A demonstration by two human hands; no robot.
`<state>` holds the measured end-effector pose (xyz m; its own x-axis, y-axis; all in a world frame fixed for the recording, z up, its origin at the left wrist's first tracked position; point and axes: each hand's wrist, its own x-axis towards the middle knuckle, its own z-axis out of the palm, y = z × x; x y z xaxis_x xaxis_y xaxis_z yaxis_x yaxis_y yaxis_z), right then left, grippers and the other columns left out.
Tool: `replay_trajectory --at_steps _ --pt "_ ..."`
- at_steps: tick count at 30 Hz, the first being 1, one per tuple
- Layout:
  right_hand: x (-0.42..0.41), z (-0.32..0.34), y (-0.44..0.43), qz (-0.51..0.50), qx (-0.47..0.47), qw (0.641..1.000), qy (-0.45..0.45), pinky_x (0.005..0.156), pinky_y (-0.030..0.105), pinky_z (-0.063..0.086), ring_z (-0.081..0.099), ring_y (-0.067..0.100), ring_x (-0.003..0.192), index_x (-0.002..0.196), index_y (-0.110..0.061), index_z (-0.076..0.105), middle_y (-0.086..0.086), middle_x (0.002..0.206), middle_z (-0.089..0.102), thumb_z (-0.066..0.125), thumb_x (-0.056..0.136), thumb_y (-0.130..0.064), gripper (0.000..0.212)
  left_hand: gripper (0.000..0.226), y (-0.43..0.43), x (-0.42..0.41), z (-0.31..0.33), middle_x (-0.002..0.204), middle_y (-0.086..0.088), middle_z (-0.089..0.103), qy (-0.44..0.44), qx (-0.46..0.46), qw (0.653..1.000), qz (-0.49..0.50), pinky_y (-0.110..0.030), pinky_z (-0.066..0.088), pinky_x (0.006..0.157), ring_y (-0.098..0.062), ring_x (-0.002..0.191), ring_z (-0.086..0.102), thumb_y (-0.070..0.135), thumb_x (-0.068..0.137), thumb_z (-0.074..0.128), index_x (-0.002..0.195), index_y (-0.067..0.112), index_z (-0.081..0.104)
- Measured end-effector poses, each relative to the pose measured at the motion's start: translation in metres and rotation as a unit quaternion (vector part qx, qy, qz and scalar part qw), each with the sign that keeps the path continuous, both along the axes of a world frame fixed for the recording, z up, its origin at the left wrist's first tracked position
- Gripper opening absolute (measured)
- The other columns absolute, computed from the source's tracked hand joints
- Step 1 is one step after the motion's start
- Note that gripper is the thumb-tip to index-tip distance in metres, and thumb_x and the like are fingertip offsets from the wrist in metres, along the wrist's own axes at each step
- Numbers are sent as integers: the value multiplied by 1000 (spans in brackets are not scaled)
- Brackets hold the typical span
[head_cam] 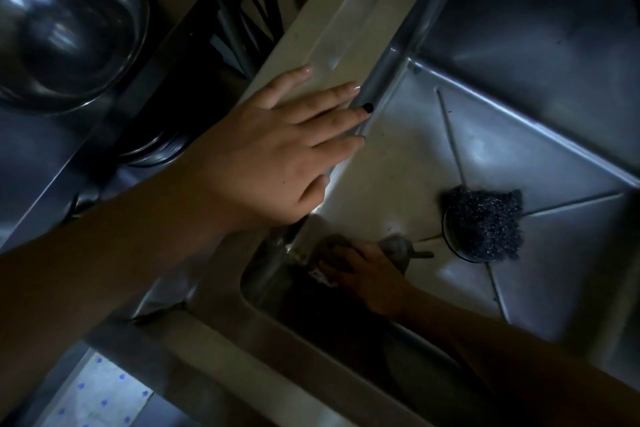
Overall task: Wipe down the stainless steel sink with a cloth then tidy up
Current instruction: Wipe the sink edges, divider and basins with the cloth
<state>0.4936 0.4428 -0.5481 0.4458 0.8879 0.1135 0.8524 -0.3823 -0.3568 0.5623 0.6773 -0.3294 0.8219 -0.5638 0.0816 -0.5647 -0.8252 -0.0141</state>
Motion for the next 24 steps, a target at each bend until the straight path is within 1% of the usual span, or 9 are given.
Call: replay_trajectory --at_steps 3,6,9,11,13,16,19,21,24 --pt "0 -2 22 13 19 1000 -4 75 38 54 63 33 92 127 -26 43 6 120 59 44 84 -31 43 45 1 1 1 139 -7 48 0 2 1000 -4 -48 20 111 -23 135 35 27 86 42 126 13 55" --pt "14 -2 37 32 4 999 -38 75 35 51 60 31 95 121 -27 58 4 119 62 45 84 -34 39 45 -1 0 0 140 -7 47 10 6 1000 1 -49 20 111 -22 136 33 28 87 39 128 14 53" --pt "25 0 43 -20 3 1000 -21 76 30 46 50 26 97 120 -29 56 0 122 51 46 82 -40 41 44 -1 0 2 140 -7 47 4 10 1000 2 -49 22 111 -23 136 34 27 87 40 127 13 55" --pt "32 1 42 -66 -2 998 -1 75 28 48 54 28 93 119 -27 59 3 117 59 44 82 -38 41 44 -1 0 2 140 -8 47 1 14 1000 1 -49 22 110 -23 136 34 27 86 41 126 13 55" --pt "48 -1 37 -95 -38 994 -43 74 31 50 48 30 94 117 -27 62 7 115 64 43 81 -36 42 45 -2 0 3 141 -8 46 6 18 1000 0 -50 22 110 -23 136 34 27 86 42 126 13 54" --pt "74 -1 26 -153 -77 982 -74 79 39 50 40 32 98 123 -23 49 13 120 61 42 81 -36 44 46 -2 0 2 141 -8 45 14 26 1000 -2 -50 22 110 -24 136 33 28 85 41 127 14 55" --pt "80 -1 19 -229 -99 966 -72 79 42 51 38 34 97 121 -16 58 17 120 59 41 82 -34 46 46 -1 2 2 141 -8 46 11 26 1000 0 -48 21 110 -23 135 34 28 84 40 126 15 56" --pt "68 -2 17 -262 -117 955 -80 80 43 51 39 35 97 123 -14 56 20 120 58 39 84 -32 47 46 -2 1 2 141 -7 46 10 22 1000 5 -48 20 111 -23 135 35 27 84 40 126 15 56" --pt "38 -6 10 -208 -129 966 -84 83 44 51 45 38 102 128 -16 43 22 123 56 39 84 -32 47 46 -2 1 1 141 -7 46 10 16 1000 8 -48 20 111 -22 136 34 27 85 39 126 15 55"
